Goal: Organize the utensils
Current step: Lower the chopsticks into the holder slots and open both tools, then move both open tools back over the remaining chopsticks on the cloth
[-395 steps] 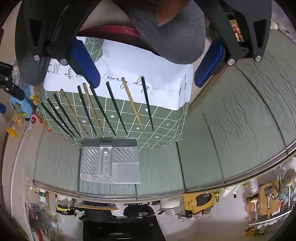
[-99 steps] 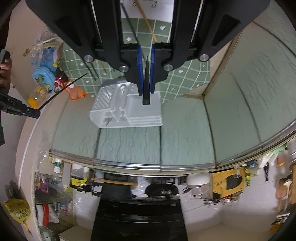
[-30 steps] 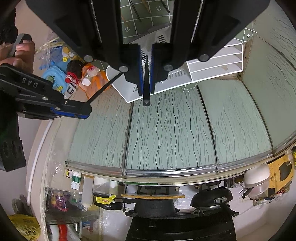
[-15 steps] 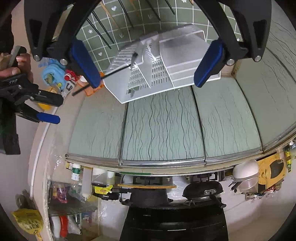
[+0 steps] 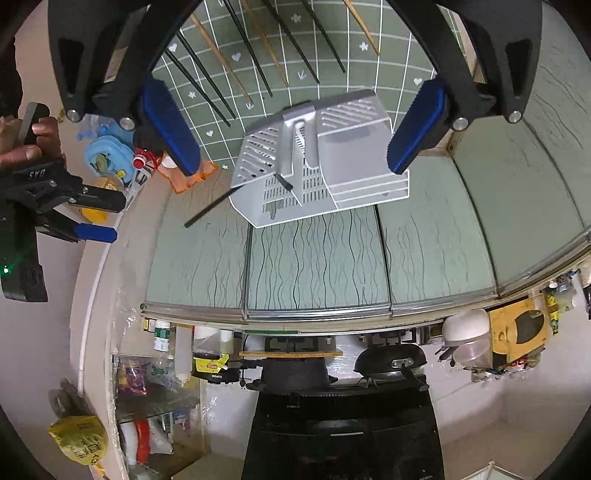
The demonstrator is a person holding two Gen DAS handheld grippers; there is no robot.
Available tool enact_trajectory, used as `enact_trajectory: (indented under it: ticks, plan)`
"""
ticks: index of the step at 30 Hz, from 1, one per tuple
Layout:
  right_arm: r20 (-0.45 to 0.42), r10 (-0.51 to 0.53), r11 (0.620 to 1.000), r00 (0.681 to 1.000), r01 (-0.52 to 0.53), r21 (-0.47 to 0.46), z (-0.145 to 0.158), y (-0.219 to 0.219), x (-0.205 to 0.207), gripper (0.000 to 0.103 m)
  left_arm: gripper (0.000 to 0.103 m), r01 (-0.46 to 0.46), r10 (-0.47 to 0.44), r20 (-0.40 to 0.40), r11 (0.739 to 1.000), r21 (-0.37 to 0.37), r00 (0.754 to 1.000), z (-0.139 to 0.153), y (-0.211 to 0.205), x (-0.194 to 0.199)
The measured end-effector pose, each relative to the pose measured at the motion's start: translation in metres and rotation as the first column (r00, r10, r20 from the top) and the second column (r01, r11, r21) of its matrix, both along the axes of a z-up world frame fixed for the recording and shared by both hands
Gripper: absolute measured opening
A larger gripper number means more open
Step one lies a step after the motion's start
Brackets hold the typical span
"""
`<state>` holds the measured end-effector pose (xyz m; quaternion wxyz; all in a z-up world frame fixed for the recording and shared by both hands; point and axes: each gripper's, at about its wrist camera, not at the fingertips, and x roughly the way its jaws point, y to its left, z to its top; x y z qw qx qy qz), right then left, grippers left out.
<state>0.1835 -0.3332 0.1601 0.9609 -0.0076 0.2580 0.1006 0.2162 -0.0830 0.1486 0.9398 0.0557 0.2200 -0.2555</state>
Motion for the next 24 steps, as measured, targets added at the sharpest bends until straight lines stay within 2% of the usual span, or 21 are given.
enact_trajectory:
  ticks: [6, 10, 16, 24]
  plan:
    - [0.003, 0.002, 1.000, 1.000, -0.002, -0.008, -0.006, 0.008, -0.022, 0.096, 0.099, -0.023, 0.023, 0.018, 1.000, -0.001, 1.000, -0.008, 0.012, -0.025]
    - [0.000, -0.011, 1.000, 1.000, 0.011, -0.016, -0.018, 0.015, -0.034, 0.096, 0.099, -0.063, 0.064, 0.020, 0.998, -0.014, 0.998, -0.017, 0.022, -0.040]
    - [-0.019, -0.004, 1.000, 1.000, 0.004, 0.002, -0.040, 0.025, -0.049, 0.096, 0.099, -0.111, 0.111, 0.025, 0.994, 0.011, 0.994, -0.038, 0.031, -0.059]
    - [-0.031, 0.000, 1.000, 1.000, 0.000, 0.005, -0.060, 0.036, -0.071, 0.096, 0.099, -0.154, 0.154, 0.007, 0.988, 0.008, 0.988, -0.061, 0.047, -0.081]
